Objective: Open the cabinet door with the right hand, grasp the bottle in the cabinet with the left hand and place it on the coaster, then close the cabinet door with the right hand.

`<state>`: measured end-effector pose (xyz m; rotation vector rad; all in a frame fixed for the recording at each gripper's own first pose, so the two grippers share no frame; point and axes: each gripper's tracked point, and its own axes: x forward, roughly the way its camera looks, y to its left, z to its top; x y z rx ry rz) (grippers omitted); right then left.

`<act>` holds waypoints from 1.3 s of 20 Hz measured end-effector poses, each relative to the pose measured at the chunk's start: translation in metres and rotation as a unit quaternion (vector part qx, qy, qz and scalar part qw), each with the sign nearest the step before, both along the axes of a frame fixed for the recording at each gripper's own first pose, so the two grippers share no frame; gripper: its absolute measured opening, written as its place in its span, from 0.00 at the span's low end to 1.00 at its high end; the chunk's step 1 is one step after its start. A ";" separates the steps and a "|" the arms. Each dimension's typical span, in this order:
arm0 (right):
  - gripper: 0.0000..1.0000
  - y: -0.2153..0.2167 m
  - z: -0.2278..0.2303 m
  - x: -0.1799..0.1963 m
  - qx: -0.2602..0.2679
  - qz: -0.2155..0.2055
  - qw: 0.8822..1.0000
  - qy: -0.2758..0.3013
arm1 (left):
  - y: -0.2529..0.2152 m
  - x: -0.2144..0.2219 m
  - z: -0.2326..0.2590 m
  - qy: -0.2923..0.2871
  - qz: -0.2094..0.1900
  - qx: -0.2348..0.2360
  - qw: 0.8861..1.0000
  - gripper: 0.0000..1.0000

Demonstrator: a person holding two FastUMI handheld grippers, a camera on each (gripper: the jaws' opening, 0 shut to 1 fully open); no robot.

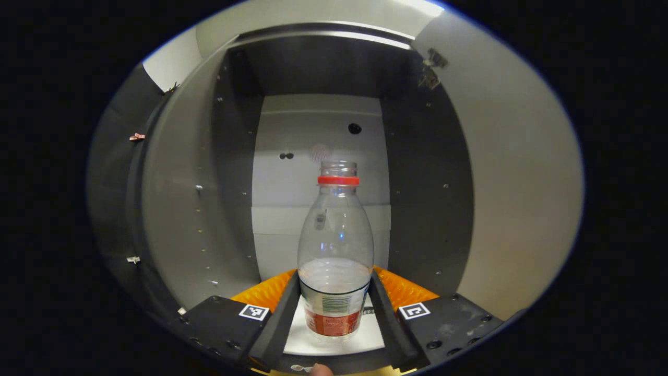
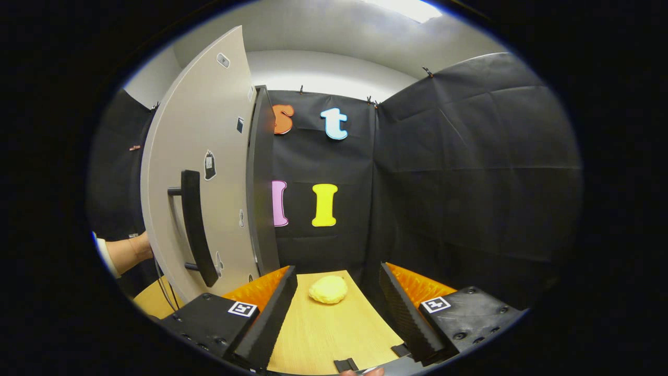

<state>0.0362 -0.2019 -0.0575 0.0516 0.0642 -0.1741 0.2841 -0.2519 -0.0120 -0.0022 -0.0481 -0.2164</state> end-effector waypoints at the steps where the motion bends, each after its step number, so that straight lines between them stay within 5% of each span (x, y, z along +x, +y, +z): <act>1: 0.98 0.001 0.001 0.001 0.001 0.000 1.000 -0.003 | 0.009 -0.015 0.004 -0.004 -0.002 -0.003 1.000 0.76; 7: 0.98 0.012 0.006 0.006 0.026 0.009 1.000 -0.011 | 0.076 -0.100 -0.015 -0.010 0.017 -0.008 1.000 0.75; 18: 0.98 0.004 0.020 0.004 0.026 -0.033 0.999 -0.026 | 0.146 -0.218 -0.131 -0.003 0.020 -0.003 1.000 0.76; 26: 0.98 0.020 0.032 0.007 0.004 -0.038 0.999 -0.033 | 0.170 -0.261 -0.225 0.024 0.005 0.002 1.000 0.75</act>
